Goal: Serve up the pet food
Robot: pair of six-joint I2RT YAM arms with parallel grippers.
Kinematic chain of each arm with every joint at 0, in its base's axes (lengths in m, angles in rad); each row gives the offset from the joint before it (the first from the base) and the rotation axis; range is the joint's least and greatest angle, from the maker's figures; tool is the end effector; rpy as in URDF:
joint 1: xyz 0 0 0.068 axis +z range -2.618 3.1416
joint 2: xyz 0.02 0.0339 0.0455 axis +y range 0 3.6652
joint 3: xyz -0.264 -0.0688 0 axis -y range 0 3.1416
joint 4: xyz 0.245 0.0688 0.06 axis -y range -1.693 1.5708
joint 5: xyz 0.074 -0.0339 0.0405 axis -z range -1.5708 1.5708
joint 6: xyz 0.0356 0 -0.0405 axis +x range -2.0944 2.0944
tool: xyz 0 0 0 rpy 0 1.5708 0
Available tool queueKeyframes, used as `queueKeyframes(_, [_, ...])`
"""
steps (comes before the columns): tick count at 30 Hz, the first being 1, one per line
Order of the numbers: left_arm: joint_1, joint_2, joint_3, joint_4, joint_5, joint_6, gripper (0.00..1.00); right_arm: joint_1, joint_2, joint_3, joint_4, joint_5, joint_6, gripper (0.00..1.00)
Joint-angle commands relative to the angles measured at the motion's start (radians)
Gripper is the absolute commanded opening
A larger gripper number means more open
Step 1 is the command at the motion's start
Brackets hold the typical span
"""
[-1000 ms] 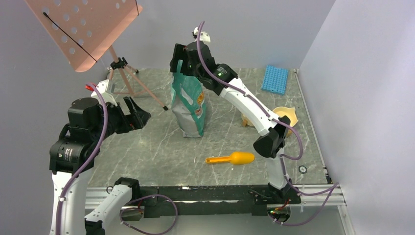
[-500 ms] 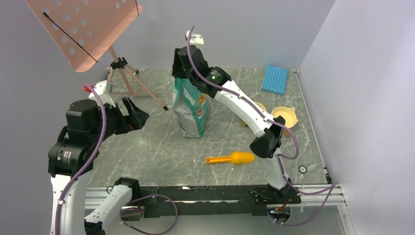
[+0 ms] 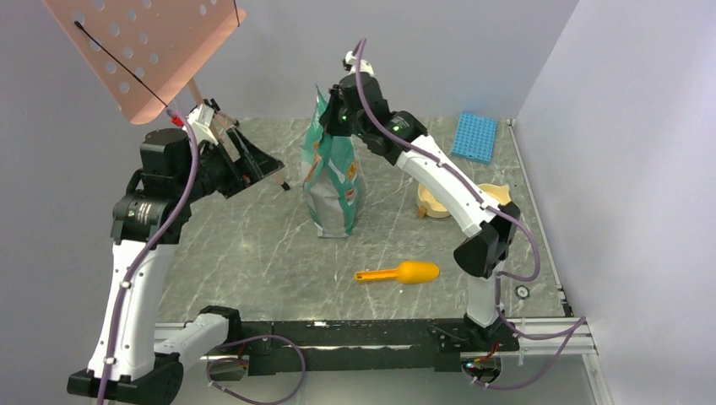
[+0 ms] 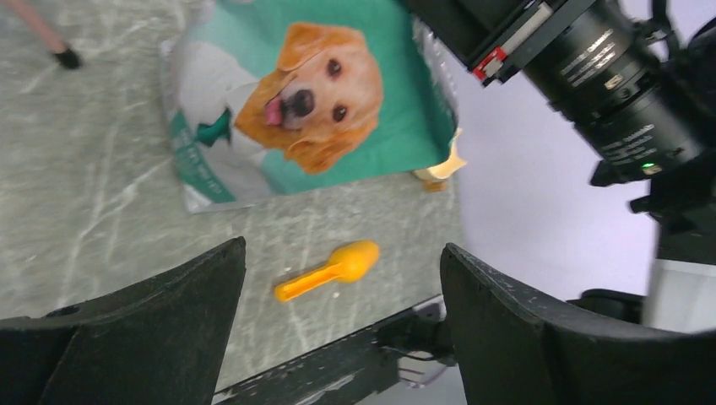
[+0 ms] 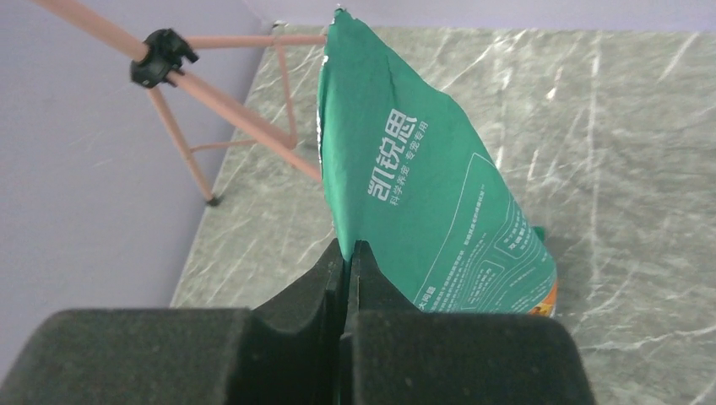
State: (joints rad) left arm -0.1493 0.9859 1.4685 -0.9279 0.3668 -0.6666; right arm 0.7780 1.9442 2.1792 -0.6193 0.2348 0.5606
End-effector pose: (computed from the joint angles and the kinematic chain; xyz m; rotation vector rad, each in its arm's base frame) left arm 0.1565 -0.0365 0.4543 -0.2973 2.0772 -0.8764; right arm 0.3202 0.3038 0.4340 -0.0587 2.0006 0.6501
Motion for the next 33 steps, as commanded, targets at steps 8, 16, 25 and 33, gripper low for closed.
queueKeyframes(8, [-0.003,0.066,-0.103,0.48,0.191,-0.443,0.87,-0.164,-0.24,-0.233,0.262,-0.729,0.235,0.0])
queueKeyframes(16, [-0.032,0.017,-0.166,0.408,0.14,-0.589,0.86,-0.133,-0.312,-0.342,0.359,-0.888,0.345,0.0])
queueKeyframes(25, [-0.035,-0.117,-0.236,0.319,0.071,-0.777,0.84,-0.004,-0.316,-0.338,0.277,-0.918,0.253,0.0])
queueKeyframes(33, [-0.035,-0.113,-0.27,0.315,0.033,-0.798,0.81,0.009,-0.346,-0.366,0.212,-0.93,0.135,0.0])
